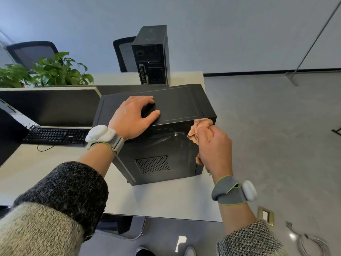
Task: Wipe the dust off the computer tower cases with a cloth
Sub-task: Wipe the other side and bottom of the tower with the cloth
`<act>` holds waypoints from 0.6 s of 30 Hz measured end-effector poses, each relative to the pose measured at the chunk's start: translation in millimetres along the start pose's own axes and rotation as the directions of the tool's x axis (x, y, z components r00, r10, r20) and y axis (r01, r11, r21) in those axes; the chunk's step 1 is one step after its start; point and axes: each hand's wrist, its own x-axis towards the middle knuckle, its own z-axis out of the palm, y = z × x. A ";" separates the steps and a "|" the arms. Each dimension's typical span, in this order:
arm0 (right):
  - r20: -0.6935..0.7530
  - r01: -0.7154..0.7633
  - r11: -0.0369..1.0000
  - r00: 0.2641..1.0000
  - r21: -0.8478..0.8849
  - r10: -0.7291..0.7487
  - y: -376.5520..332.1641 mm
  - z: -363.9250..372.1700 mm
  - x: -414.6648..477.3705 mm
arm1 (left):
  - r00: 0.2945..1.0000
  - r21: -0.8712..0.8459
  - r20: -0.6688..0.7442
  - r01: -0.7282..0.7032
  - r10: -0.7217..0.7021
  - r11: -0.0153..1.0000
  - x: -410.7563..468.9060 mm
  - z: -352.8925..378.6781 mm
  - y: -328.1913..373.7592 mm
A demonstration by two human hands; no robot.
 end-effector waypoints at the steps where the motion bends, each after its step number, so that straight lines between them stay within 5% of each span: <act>1: -0.002 0.012 1.000 1.000 -0.002 -0.012 1.6 4.0 -1.8 | 1.000 0.001 -0.004 -0.001 0.001 1.000 -0.1 -0.2 -0.1; 18: 0.086 -0.005 0.999 0.996 -0.042 0.008 15.5 11.7 -5.7 | 1.000 0.006 0.011 0.024 -0.024 1.000 -0.7 0.5 1.0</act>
